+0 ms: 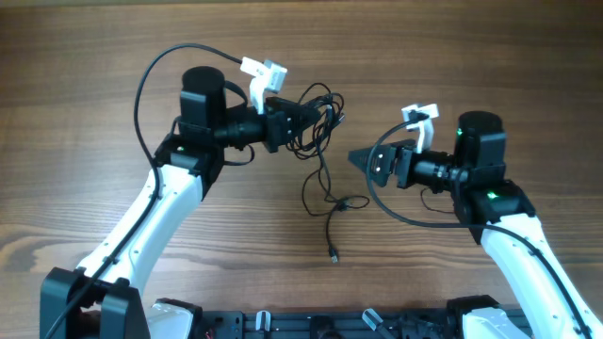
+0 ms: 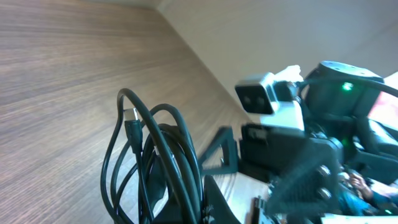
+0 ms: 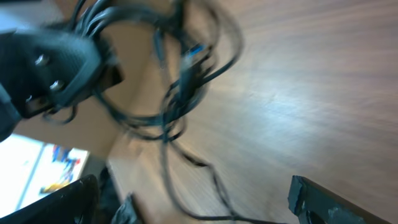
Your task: Untangle cables
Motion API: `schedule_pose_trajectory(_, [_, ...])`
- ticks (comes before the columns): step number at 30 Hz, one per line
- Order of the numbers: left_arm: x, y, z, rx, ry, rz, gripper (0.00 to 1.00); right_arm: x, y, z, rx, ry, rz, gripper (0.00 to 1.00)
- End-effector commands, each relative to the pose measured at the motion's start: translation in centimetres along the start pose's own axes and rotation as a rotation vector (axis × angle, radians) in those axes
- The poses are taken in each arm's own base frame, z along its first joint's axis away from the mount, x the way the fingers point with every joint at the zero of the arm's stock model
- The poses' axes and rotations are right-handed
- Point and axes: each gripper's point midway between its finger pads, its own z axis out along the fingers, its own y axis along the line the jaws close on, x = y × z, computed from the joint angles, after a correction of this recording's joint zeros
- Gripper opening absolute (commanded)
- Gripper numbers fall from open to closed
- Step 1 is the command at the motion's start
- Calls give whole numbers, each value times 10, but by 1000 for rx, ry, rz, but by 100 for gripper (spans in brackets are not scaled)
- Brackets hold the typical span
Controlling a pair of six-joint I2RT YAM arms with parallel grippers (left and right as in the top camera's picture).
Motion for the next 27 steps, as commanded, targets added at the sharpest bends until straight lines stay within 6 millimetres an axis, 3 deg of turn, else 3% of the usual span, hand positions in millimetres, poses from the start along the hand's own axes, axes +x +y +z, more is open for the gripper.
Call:
schedule_pose_trajectory(1, [4,-30,-8,161,47,33,4,-26,-29,-10,182,-111,-26,100])
schedule_pose_trajectory(6, [15,-57,-16,325,110,40,4,-23,-50,4,199,-79,-90,100])
schedule_pose_trajectory(9, [20,-70,-21,402,149,5,4,-21,-27,19,-7,-41,-215,100])
schedule_pose_trajectory(13, [20,-69,-22,396,155,-38,4,-15,-8,22,-153,-10,-312,100])
schedule_pose_trajectory(17, [14,-61,-28,371,135,-53,4,-6,-9,21,-162,22,-279,100])
schedule_pose_trajectory(19, [11,-55,-32,355,123,-75,4,-2,0,17,-226,38,-273,100])
schedule_pose_trajectory(23, [9,-52,-35,345,114,-80,4,-3,19,9,-342,35,-342,99])
schedule_pose_trajectory(27, [12,-57,-31,358,128,-78,4,-9,18,10,-328,11,-380,98])
